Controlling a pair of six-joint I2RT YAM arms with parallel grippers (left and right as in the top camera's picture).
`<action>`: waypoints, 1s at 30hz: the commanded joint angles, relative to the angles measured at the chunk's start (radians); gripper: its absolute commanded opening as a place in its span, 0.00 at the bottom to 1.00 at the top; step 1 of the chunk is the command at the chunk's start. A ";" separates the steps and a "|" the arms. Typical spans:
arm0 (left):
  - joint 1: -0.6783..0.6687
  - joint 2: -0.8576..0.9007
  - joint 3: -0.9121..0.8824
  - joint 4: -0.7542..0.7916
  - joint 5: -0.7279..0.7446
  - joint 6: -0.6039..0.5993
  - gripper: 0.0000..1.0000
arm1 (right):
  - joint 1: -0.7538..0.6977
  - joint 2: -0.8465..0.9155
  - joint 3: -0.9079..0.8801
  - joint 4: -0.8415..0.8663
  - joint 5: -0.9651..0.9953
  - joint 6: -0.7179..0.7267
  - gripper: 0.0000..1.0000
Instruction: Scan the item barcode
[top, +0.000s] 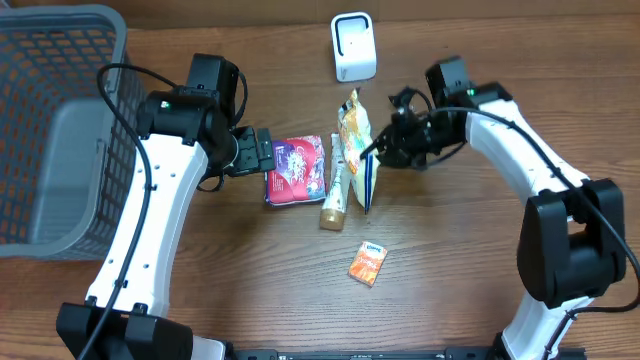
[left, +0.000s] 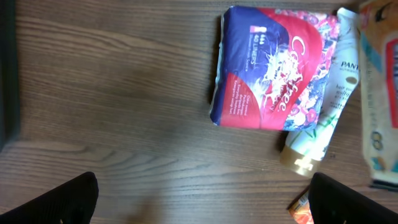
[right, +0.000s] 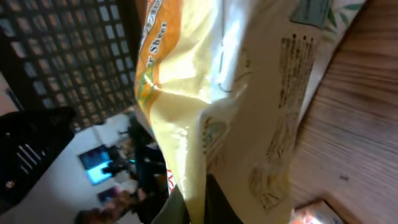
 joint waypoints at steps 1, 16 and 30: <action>-0.003 -0.002 0.007 0.001 -0.009 -0.010 1.00 | -0.072 -0.010 -0.137 0.079 -0.067 0.092 0.04; -0.003 -0.002 0.007 0.001 -0.009 -0.010 1.00 | -0.257 -0.011 0.049 -0.295 0.761 0.029 0.71; -0.003 -0.002 0.007 0.001 -0.009 -0.010 1.00 | -0.061 -0.009 0.098 -0.032 0.739 0.156 0.80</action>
